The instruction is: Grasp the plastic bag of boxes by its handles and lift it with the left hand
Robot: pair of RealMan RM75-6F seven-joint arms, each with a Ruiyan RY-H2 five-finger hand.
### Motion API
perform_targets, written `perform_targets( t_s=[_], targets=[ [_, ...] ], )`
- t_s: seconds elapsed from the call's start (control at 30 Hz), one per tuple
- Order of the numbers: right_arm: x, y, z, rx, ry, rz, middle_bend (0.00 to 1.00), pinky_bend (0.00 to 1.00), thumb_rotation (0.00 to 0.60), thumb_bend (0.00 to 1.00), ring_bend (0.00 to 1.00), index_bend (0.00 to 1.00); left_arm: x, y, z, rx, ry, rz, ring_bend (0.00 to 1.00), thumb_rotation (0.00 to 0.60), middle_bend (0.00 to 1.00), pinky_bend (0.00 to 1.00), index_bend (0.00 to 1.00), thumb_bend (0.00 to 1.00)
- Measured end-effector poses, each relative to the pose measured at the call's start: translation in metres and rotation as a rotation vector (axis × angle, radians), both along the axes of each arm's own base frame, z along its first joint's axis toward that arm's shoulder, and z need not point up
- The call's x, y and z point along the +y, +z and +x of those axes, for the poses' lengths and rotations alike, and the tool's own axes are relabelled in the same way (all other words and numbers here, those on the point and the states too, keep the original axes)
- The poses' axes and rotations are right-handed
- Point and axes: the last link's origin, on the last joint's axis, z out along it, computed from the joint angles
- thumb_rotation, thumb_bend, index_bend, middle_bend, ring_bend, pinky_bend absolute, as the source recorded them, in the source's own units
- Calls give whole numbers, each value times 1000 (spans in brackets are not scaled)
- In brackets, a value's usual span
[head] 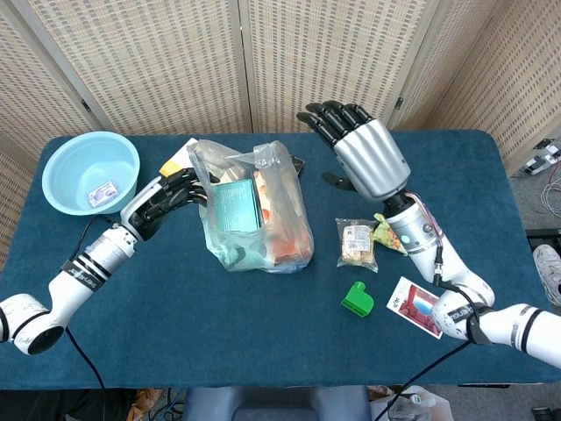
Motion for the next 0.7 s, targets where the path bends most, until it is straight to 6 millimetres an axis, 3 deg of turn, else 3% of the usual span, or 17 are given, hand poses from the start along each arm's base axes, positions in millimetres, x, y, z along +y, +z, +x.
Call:
perform_targets(
  t_s=[0.43, 0.7],
  targets=[
    [-27, -41, 36, 11, 144, -57, 178, 281, 600, 76, 164, 174, 2, -8, 12, -56, 23, -68, 323, 352, 279, 348, 297, 212],
    [-38, -64, 62, 1, 234, -82, 179, 218, 600, 1, 140, 174, 3, -7, 14, -69, 27, -89, 323, 339, 279, 348, 297, 212]
  ],
)
